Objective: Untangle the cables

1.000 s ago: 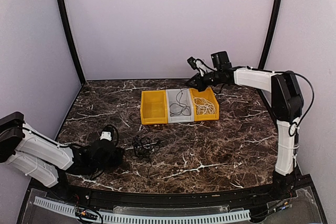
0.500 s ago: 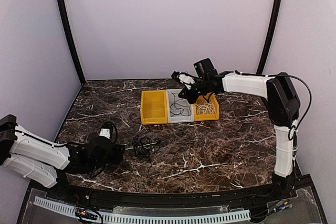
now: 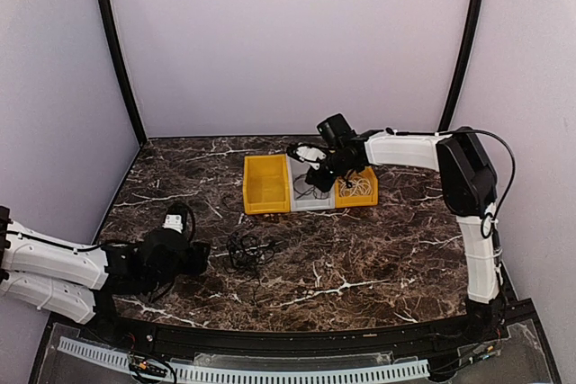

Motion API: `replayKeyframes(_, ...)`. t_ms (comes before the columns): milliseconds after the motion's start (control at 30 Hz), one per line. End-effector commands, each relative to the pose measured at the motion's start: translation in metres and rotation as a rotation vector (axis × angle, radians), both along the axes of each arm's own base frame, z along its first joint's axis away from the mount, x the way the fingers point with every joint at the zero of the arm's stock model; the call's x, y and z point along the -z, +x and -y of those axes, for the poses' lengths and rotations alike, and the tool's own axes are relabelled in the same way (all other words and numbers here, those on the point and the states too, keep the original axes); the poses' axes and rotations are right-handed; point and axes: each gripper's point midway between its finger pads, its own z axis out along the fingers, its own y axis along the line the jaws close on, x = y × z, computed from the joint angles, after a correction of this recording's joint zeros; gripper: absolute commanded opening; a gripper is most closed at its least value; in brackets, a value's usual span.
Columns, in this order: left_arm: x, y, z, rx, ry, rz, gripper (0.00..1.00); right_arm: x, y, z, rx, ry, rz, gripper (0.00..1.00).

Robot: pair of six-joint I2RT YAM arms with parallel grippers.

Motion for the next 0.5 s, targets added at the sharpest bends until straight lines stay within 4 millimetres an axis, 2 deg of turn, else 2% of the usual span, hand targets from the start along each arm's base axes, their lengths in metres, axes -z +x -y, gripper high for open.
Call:
replayKeyframes(0, -0.030, 0.009, 0.005, -0.021, -0.015, 0.038, 0.62, -0.031, -0.004, -0.005, -0.019, -0.016, 0.056, 0.19)
replayKeyframes(100, -0.054, 0.019, 0.013, -0.038, -0.068, 0.052, 0.68, -0.055, -0.010, -0.003, -0.027, -0.026, 0.109, 0.37)
replayKeyframes(133, -0.054, 0.023, 0.011, -0.049, -0.076, 0.033, 0.68, -0.063, -0.012, -0.002, -0.031, -0.030, 0.129, 0.42)
replayKeyframes(167, -0.064, 0.028, 0.014, -0.060, -0.116, 0.029, 0.69, -0.071, -0.013, 0.000, -0.032, -0.034, 0.146, 0.45)
replayKeyframes(200, -0.061, 0.033, 0.011, -0.071, -0.130, -0.005, 0.69, -0.081, -0.015, 0.000, -0.036, -0.037, 0.166, 0.48)
replayKeyframes(300, -0.071, 0.047, 0.020, -0.062, -0.211, -0.052, 0.69, -0.103, -0.018, 0.005, -0.030, -0.051, 0.212, 0.51)
replayKeyframes(333, -0.069, 0.053, 0.019, -0.065, -0.204, -0.065, 0.68, -0.111, -0.020, 0.005, -0.033, -0.038, 0.220, 0.52)
replayKeyframes(367, -0.075, 0.056, 0.027, -0.040, -0.224, -0.073, 0.68, -0.119, -0.023, 0.004, -0.039, -0.018, 0.225, 0.52)
replayKeyframes(400, -0.069, 0.061, 0.027, -0.038, -0.206, -0.094, 0.66, -0.125, -0.028, 0.002, -0.053, 0.006, 0.223, 0.51)
replayKeyframes(467, -0.068, 0.066, 0.042, 0.038, -0.197, -0.123, 0.62, -0.131, -0.044, -0.006, -0.117, 0.061, 0.201, 0.50)
